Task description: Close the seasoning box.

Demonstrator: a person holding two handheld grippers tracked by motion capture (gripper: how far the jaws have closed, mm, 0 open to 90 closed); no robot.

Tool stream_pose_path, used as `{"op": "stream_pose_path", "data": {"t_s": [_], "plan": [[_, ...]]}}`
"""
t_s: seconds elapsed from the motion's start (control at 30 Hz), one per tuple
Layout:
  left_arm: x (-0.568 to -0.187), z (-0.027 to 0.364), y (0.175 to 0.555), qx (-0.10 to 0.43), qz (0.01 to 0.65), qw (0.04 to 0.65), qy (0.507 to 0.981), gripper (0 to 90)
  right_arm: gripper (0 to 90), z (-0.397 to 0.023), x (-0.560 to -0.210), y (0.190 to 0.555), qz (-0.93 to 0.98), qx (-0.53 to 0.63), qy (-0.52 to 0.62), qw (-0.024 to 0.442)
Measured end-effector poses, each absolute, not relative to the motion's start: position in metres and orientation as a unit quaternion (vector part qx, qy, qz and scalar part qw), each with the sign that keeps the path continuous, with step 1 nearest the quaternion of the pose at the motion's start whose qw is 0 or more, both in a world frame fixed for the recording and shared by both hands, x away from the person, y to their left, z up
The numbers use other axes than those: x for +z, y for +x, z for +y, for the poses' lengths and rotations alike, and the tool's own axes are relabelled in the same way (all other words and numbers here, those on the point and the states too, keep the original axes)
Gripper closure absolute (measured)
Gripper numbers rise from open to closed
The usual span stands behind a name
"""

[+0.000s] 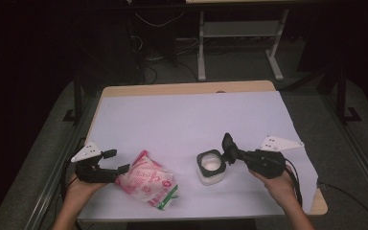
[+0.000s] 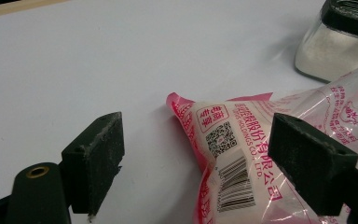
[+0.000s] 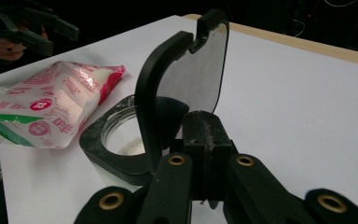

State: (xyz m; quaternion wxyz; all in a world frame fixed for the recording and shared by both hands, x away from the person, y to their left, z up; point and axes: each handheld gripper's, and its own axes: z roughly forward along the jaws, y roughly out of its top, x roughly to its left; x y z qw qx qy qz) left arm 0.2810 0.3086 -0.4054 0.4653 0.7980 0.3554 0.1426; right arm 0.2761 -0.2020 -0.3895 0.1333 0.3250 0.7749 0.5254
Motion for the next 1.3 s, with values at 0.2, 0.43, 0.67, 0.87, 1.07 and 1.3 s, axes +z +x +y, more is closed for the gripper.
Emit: {"op": "stream_pose_path", "data": {"t_s": [0.2, 0.43, 0.67, 0.87, 1.07, 1.3], "plan": [[-0.405, 0.309, 0.281, 0.143, 0.353, 0.465, 0.799, 18.2, 89.9, -0.194, -0.388, 0.274, 0.779, 0.527, 0.314, 0.13], [-0.406, 0.307, 0.281, 0.14, 0.356, 0.468, 0.796, 18.2, 89.9, -0.185, -0.389, 0.273, 0.784, 0.526, 0.304, 0.123], [-0.405, 0.309, 0.281, 0.142, 0.354, 0.466, 0.798, 18.2, 89.9, -0.177, -0.391, 0.273, 0.791, 0.523, 0.295, 0.119], [-0.405, 0.309, 0.281, 0.142, 0.354, 0.467, 0.798, 18.2, 89.9, -0.183, -0.391, 0.274, 0.787, 0.523, 0.302, 0.124], [-0.405, 0.309, 0.281, 0.143, 0.354, 0.466, 0.798, 18.2, 89.9, -0.196, -0.392, 0.276, 0.784, 0.517, 0.315, 0.137], [-0.405, 0.309, 0.281, 0.144, 0.355, 0.467, 0.797, 18.2, 89.8, -0.218, -0.399, 0.279, 0.778, 0.503, 0.343, 0.154]]}}
